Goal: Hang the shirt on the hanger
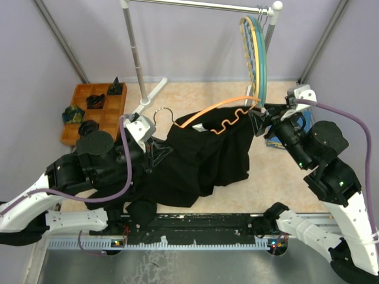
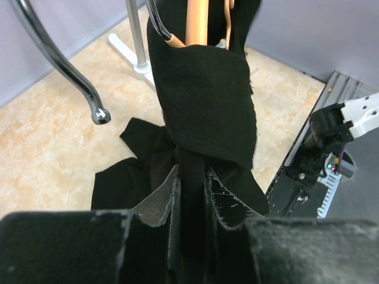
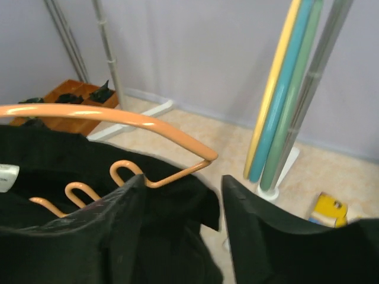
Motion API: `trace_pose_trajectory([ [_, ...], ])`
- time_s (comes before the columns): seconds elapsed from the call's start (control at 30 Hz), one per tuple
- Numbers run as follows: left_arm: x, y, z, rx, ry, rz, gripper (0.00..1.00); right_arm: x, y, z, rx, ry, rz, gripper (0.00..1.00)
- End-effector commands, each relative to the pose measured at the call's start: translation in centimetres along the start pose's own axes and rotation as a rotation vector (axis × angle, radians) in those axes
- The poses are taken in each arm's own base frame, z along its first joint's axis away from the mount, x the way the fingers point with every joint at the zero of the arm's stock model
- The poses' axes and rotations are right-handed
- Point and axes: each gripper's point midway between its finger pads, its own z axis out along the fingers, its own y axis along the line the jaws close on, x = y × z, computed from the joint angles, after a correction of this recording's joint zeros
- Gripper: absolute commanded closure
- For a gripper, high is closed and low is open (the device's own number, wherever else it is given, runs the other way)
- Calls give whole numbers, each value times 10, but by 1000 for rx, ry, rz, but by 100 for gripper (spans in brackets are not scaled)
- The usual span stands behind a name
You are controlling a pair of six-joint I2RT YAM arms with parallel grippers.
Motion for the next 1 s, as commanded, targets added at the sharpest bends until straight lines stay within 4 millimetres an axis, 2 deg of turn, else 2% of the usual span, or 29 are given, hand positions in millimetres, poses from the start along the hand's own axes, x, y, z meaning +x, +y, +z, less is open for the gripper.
trace_pose_trajectory([
  [0.0,-10,8,-12,-29,-21,3,100,29,-19,-23,95,110,18,39],
  [0.07,-9,8,-15,-27,-8,10,100,39,-31,-38,150,147,8,35],
  [0.13,-7,6,-16,-13,8,18,100,36,-31,-53,134,132,5,31],
  [0.2,-2,2,-14,7,31,25,100,25,-21,-65,53,82,-10,27],
  [0.27,5,-4,-11,39,58,30,100,12,2,-72,-90,18,-29,22],
  [0.4,21,-21,1,123,124,39,100,10,44,-69,-345,-5,-116,17],
  [0.57,38,-37,11,203,206,50,100,15,77,-54,-552,-39,-233,16],
  [0.67,48,-43,14,233,260,58,100,17,93,-52,-659,-53,-270,16],
  [0.83,56,-51,15,277,316,61,100,44,117,-57,-845,54,-260,16],
  [0.97,58,-57,14,315,328,58,100,68,124,-59,-905,139,-235,17],
])
